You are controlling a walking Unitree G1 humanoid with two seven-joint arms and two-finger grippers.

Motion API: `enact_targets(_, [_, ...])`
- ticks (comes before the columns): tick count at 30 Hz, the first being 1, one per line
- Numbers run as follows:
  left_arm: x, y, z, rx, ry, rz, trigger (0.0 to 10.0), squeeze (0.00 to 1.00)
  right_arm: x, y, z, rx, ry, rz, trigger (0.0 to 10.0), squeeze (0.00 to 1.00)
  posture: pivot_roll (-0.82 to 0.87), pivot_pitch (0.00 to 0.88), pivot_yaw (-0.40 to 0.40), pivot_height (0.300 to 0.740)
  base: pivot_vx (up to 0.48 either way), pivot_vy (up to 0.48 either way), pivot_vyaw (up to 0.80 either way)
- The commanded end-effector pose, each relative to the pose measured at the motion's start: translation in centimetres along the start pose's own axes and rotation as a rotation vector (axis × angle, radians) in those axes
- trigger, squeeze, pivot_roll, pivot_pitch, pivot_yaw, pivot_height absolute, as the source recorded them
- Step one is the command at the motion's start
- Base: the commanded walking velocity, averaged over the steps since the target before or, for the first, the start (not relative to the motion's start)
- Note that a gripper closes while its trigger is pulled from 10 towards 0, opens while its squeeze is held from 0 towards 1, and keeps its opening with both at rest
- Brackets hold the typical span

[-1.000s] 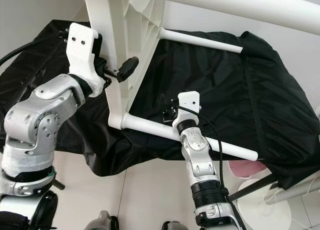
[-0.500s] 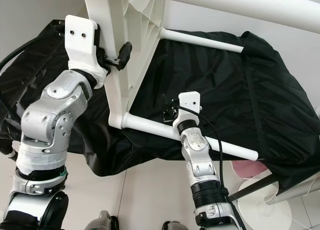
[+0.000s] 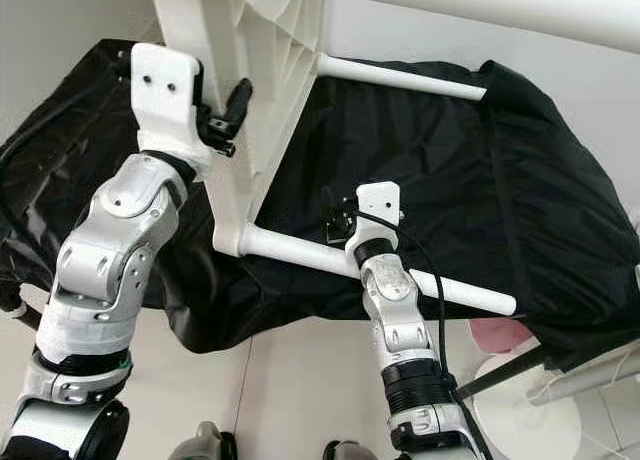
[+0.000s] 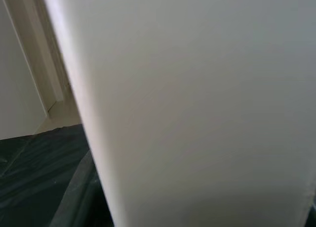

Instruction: Building children table

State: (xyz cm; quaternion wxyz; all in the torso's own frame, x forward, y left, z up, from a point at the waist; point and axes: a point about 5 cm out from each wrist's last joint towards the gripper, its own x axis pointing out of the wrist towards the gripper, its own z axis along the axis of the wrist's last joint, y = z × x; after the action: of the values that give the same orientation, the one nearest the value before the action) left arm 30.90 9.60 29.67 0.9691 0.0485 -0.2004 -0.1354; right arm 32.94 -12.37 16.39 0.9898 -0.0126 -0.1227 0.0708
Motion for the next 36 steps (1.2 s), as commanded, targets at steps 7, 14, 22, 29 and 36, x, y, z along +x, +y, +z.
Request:
enact_targets(7, [-1.1,3.2,-0.9,0.124,0.002,0.057,0.0,0.00,0.4,-0.3,-0.2,0.004,0.004,-0.011,10.0,0.00,0.12,0.106,-0.021,0.740,0.000,0.000,0.00])
enact_targets(14, [-3.0,7.4,-1.3,0.233,0.018,0.162,0.0,0.00,0.5,-0.5,-0.3,-0.003,0.010,-0.006,10.0,0.00,0.13,0.109,-0.036,0.740,0.000,0.000,0.00])
enact_targets(22, [-5.5,11.1,-1.2,0.341,0.039,0.264,0.0,0.00,0.9,-0.5,-0.3,-0.011,0.011,0.018,10.0,0.00,0.14,0.111,-0.057,0.740,0.000,0.000,0.00])
enact_targets(29, [-6.4,12.5,-0.9,0.377,0.044,0.301,0.0,0.00,1.2,-0.3,-0.3,-0.011,0.010,0.034,10.0,0.00,0.15,0.112,-0.065,0.740,0.000,0.000,0.00])
enact_targets(36, [-7.6,14.9,-0.4,0.457,0.053,0.356,0.0,0.00,1.6,0.3,-0.4,-0.006,0.012,0.068,10.0,0.00,0.17,0.111,-0.090,0.740,0.000,0.000,0.00])
